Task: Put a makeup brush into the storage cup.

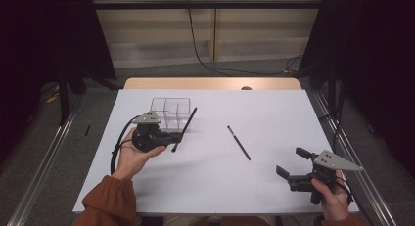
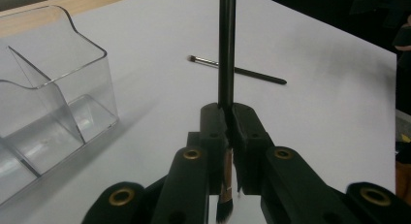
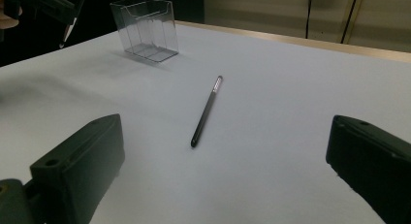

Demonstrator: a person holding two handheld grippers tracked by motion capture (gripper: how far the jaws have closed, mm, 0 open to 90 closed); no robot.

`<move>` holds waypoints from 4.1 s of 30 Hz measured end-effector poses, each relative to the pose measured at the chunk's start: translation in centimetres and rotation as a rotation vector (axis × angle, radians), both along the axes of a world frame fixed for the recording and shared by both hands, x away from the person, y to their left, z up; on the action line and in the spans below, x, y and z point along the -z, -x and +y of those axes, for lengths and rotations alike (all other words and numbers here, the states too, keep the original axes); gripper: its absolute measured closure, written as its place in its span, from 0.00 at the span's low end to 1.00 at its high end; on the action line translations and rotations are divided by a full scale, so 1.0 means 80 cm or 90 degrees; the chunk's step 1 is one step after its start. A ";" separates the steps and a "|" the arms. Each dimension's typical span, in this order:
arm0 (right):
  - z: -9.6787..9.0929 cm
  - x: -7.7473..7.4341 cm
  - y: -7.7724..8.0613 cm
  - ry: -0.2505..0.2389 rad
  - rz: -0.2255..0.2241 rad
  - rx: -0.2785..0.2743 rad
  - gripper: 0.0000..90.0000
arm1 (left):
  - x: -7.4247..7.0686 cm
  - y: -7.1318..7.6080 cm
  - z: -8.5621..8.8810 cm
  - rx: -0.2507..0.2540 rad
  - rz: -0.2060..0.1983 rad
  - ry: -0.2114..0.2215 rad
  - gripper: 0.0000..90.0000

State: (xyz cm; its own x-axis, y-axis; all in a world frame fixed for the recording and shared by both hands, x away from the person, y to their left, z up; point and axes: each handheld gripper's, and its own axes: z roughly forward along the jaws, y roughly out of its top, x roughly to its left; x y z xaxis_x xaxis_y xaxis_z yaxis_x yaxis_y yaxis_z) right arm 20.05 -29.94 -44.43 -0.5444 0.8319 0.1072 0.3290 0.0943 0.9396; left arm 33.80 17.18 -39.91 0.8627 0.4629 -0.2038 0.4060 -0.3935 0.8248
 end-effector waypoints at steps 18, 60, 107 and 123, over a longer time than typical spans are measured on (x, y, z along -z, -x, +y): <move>0.002 -0.001 0.001 0.002 -0.008 -0.008 0.00 | 0.004 0.043 0.000 0.053 0.006 0.007 0.93; 0.034 -0.011 -0.010 0.020 0.003 -0.144 0.00 | -0.022 0.069 -0.040 0.183 0.056 -0.096 0.93; 0.143 -0.044 -0.048 0.160 0.110 -0.391 0.02 | -0.029 0.062 -0.155 0.365 0.050 -0.395 0.93; 0.185 -0.050 -0.067 0.303 0.194 -0.524 0.05 | -0.014 0.063 -0.149 0.377 0.061 -0.438 0.93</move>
State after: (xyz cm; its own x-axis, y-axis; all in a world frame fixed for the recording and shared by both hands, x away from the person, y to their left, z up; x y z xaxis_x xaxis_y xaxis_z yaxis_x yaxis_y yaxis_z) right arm 25.40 -15.16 -40.45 -0.9754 0.2004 0.0919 0.2127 0.7459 0.6312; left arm 28.74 5.23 -38.77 0.9915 -0.0040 -0.1303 0.0362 -0.9519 0.3043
